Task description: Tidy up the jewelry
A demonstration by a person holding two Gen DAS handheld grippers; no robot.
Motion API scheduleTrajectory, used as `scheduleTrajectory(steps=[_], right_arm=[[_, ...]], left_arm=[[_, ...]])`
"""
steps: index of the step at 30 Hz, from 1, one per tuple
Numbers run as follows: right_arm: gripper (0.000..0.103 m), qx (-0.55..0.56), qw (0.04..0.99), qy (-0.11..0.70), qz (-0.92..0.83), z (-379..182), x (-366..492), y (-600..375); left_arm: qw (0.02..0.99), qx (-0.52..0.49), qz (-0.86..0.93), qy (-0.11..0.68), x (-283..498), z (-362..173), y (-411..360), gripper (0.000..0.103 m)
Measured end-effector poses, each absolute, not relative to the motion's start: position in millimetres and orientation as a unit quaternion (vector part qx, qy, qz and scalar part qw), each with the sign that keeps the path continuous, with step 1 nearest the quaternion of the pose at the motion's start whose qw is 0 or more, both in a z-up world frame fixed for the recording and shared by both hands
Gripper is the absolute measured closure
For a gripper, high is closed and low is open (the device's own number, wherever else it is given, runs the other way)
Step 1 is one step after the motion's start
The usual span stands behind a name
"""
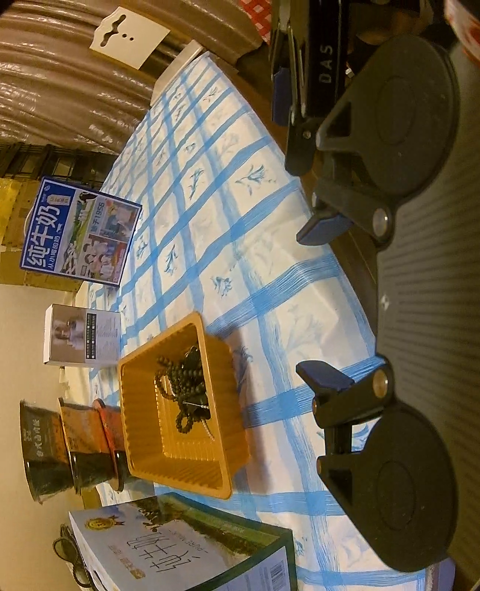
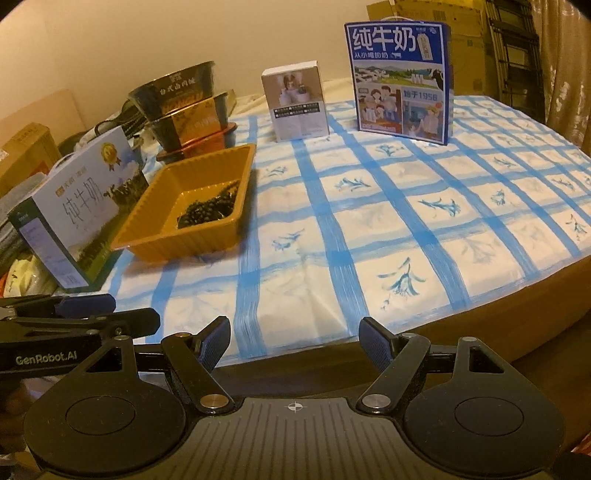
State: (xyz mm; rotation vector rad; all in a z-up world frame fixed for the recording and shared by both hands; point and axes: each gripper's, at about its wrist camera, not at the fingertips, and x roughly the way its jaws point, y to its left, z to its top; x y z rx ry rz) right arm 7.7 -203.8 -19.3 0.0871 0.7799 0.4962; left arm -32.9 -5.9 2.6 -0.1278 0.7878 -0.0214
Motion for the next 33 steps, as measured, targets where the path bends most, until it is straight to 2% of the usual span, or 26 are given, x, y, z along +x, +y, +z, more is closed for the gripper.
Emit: scheduleTrajectory(steps=[33], right_arm=[[0.027, 0.042, 0.893, 0.377, 0.242, -22.5, 9.9, -201.9]], left_arm=[[0.921, -0.058, -0.007, 0.385, -30.5, 0.0, -10.2, 0.036]])
